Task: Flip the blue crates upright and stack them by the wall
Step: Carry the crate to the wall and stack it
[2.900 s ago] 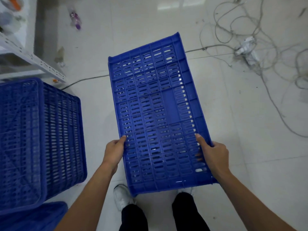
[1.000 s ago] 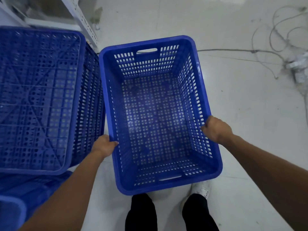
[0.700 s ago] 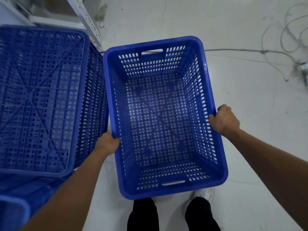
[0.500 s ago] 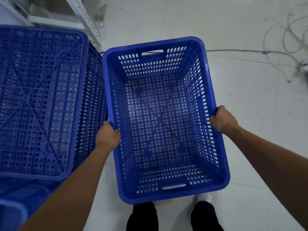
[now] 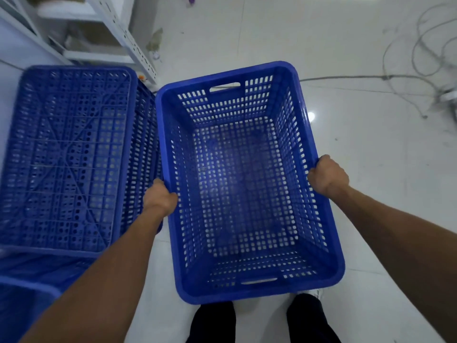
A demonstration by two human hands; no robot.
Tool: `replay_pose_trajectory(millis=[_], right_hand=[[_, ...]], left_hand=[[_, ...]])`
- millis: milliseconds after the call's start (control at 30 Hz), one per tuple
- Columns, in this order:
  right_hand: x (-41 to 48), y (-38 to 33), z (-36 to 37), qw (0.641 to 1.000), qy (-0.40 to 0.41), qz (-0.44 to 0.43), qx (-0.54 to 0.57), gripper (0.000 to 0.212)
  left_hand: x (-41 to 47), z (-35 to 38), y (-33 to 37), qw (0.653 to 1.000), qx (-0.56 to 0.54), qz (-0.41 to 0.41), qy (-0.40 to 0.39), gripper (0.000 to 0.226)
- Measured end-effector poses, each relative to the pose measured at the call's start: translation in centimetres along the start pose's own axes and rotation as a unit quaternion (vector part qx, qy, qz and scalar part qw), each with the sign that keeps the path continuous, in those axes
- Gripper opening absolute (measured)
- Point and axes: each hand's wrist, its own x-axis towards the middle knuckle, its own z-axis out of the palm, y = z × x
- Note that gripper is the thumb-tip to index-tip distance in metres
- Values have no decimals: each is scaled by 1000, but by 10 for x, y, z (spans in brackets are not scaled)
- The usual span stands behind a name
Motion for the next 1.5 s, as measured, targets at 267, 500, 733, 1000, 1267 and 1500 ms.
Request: replay_pose_trajectory(millis=[267, 500, 733, 1000, 1267, 1500], right_hand=[[-93, 44, -127, 999, -8, -30, 16, 28], [-188, 73, -221, 995, 35, -86, 29, 29], [-262, 61, -262, 982, 105, -139, 66, 23], [-350, 1, -252, 962, 105, -250, 26, 33], [-471, -76, -200, 923, 110, -365, -43, 41], [-579, -142, -148, 890, 97, -436, -92, 38]], left_hand=[[-147, -70, 32, 996, -67, 31, 39, 19], [-299, -136, 41, 989, -127, 1, 80, 32], [-406, -168, 8, 957, -251, -61, 129, 31], [-498, -172, -96, 917, -333, -133, 175, 14], [-582, -166, -235, 777, -540, -208, 247, 22], [-654, -163, -352, 680, -647, -220, 266, 26]])
